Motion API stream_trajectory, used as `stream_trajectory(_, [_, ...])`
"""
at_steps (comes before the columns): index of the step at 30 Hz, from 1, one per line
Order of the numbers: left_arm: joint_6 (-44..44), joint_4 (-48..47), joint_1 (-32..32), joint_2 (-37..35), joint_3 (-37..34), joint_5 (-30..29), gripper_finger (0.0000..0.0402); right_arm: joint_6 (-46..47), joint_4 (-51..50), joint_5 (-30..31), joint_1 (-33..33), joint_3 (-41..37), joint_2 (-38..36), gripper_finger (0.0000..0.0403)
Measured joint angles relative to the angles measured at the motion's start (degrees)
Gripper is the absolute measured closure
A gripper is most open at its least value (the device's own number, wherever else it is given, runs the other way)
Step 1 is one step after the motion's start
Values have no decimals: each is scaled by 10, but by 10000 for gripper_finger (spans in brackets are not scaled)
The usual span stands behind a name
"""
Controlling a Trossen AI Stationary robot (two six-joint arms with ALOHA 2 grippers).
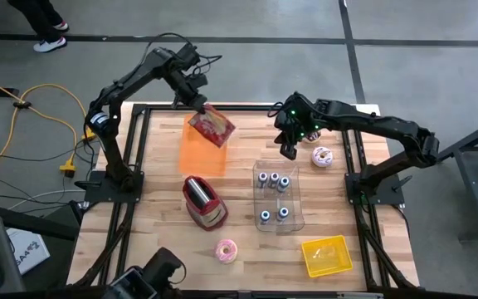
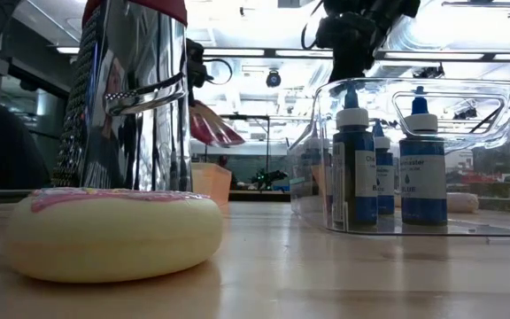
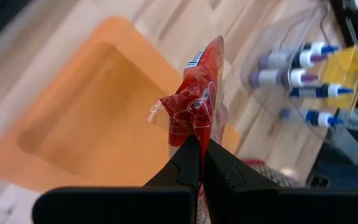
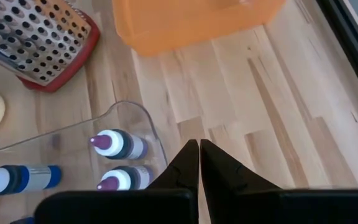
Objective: Pick & Place Food Item
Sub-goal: Put the red popcorn pack into the orange bin
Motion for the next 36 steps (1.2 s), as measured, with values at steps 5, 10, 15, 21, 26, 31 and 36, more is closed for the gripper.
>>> stream_trajectory(5, [18, -37, 0, 0, 0, -8, 401, 0, -1, 0, 7, 0, 0, 399])
stream_trajectory(10, [12, -44, 0, 0, 0, -56, 401, 0, -2, 0, 17, 0, 0, 399])
stream_trajectory(15, [17, -45, -1, 0, -2, -54, 401, 0, -3, 0, 29, 0, 0, 399])
stream_trajectory(21, [23, -53, -22, 34, -6, -80, 401, 3, -4, 0, 44, 0, 0, 399])
stream_trajectory(26, [39, -68, -37, 76, -6, -82, 401, 4, -10, 0, 56, 0, 0, 399])
stream_trajectory(31, [43, -68, -44, 93, -7, -84, 399, 4, -12, 0, 62, 0, 0, 399])
stream_trajectory(36, [53, -68, -46, 93, -7, -84, 377, 4, -12, 0, 62, 0, 0, 399])
